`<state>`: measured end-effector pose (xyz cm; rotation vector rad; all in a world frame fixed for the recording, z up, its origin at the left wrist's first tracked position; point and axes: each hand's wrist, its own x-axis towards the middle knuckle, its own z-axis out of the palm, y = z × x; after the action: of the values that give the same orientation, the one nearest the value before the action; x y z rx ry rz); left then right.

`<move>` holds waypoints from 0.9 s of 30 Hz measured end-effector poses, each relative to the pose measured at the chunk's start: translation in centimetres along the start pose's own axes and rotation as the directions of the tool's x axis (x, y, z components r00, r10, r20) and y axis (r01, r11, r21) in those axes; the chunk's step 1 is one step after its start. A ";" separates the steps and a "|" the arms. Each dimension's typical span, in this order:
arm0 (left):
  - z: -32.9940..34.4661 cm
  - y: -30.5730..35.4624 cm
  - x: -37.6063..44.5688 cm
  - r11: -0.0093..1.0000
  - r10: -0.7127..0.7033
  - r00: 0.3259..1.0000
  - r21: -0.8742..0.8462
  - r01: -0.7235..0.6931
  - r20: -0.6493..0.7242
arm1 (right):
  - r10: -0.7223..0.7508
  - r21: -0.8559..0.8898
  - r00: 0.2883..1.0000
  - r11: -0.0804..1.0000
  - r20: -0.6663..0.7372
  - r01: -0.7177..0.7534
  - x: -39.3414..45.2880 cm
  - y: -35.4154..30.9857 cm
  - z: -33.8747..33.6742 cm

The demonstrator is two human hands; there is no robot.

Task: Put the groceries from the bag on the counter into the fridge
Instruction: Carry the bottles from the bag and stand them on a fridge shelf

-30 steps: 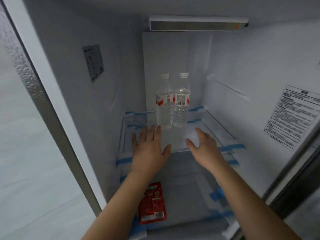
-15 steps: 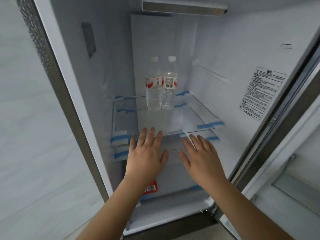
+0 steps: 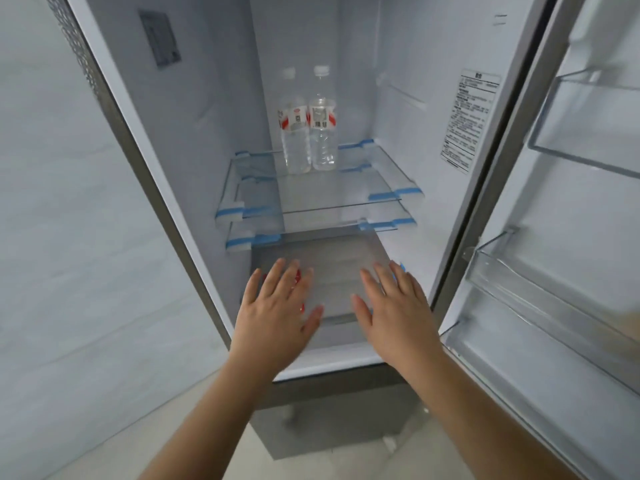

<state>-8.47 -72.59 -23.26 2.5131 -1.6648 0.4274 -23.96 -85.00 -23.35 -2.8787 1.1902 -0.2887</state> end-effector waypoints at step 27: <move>-9.7 -8.1 -27.9 0.886 -0.463 0.881 0.022 0.463 0.093 | -0.472 0.083 0.878 0.881 0.084 0.466 -13.6 -19.7 -2.7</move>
<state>-12.92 -42.32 -21.28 2.8445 -1.0182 0.2566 -20.09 -61.26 -21.28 -3.0435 0.4392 -0.1714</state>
